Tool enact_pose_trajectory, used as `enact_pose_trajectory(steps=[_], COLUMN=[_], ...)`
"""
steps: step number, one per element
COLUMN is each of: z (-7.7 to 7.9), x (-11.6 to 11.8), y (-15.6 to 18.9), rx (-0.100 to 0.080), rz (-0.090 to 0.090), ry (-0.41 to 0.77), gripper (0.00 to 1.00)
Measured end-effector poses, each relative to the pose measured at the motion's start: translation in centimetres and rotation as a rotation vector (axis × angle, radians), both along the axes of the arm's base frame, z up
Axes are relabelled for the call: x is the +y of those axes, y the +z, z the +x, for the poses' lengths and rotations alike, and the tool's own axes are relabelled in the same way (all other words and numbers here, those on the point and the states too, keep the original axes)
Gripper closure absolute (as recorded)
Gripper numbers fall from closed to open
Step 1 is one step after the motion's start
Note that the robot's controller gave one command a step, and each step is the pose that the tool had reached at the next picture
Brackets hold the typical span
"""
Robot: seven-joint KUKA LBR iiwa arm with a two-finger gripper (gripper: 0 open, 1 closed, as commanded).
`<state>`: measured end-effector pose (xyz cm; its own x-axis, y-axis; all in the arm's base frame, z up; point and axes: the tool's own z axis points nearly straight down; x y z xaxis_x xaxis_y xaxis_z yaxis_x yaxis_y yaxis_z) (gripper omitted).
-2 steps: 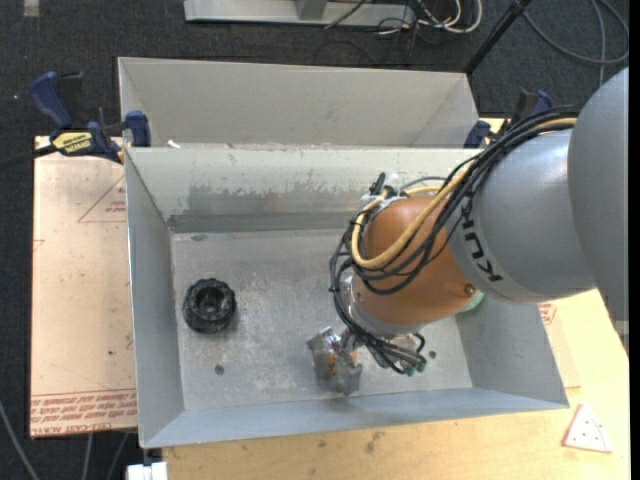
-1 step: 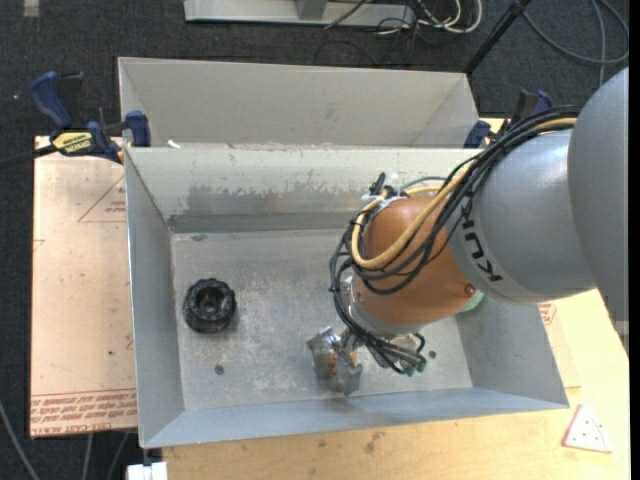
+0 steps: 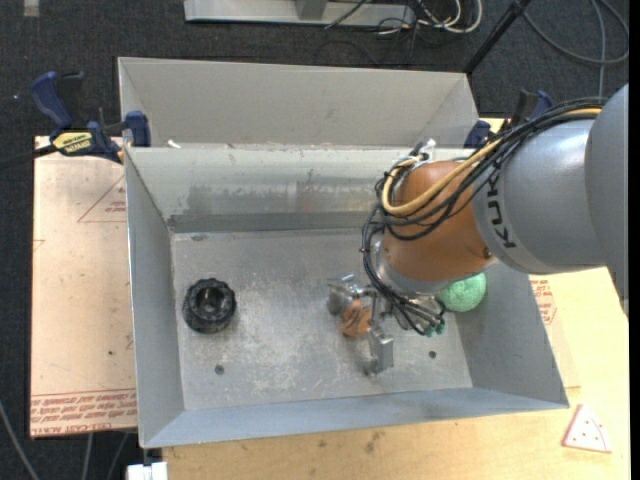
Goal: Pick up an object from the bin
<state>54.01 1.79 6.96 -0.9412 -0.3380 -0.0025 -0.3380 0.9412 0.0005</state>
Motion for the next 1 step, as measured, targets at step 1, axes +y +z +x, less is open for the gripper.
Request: enact_pose_trajectory(steps=[1], z=[0.00], x=[0.03], y=[0.00], rx=[0.000], rz=[0.000], ry=[0.000], gripper=[0.00])
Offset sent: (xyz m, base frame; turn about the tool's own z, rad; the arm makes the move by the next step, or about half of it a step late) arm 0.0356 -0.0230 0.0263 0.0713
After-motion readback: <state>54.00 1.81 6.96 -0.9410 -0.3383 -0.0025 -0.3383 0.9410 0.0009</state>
